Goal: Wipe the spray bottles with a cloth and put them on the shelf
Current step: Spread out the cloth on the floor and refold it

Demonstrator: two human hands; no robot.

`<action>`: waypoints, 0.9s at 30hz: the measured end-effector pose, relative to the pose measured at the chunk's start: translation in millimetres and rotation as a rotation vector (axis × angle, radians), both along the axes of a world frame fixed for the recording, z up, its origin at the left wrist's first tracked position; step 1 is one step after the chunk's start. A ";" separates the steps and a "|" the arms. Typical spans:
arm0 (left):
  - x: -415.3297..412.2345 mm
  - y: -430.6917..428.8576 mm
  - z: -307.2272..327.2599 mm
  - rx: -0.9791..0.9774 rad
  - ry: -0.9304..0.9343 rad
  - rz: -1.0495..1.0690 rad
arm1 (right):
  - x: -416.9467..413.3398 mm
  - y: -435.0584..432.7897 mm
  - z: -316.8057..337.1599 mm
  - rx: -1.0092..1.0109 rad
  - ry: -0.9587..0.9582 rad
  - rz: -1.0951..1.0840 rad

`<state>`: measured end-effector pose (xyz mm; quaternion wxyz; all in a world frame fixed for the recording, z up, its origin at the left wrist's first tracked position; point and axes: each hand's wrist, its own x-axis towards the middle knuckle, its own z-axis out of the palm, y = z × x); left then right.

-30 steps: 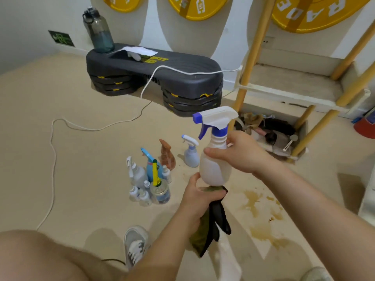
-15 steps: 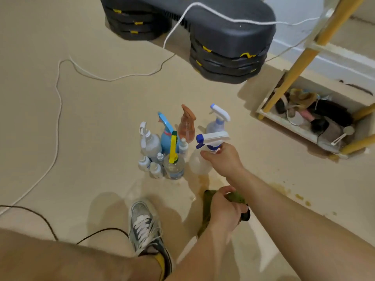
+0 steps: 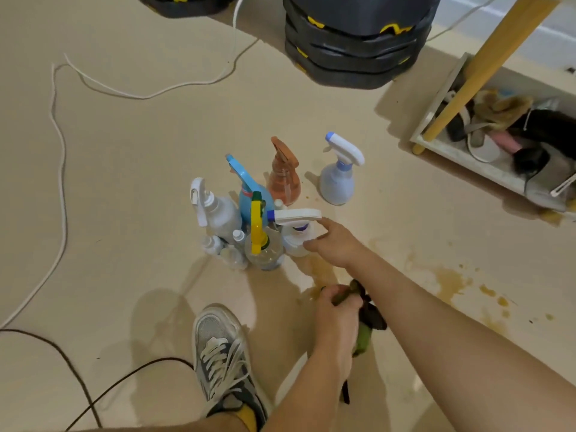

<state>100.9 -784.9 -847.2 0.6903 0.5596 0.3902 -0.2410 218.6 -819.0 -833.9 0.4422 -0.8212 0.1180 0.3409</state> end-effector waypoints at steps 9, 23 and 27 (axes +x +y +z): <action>31.3 39.8 56.9 -0.411 0.020 0.500 | -114.6 -93.8 11.7 0.614 0.437 -0.148; 12.0 92.4 85.5 0.395 -0.395 -0.314 | -157.9 -153.3 96.5 0.184 0.144 -0.032; 3.0 95.4 54.1 1.005 -0.506 -0.772 | -154.8 -127.6 72.5 -0.019 0.060 -0.031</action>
